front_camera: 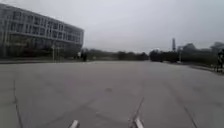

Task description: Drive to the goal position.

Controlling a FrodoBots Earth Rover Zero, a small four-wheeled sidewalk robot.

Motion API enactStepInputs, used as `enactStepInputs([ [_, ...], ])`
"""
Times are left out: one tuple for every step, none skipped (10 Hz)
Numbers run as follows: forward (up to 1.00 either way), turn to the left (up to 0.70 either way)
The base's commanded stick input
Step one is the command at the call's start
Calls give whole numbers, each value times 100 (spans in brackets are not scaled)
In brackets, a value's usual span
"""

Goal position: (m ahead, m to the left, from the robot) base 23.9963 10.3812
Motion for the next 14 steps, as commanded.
enactStepInputs([
  [100, -38],
  [100, -16],
  [100, 2],
  [100, 2],
  [100, 2],
  [100, 2],
  [100, 2],
  [100, 2],
  [100, 2],
  [100, 2],
  [100, 2],
  [100, 2],
  [100, 2],
  [100, 2],
])
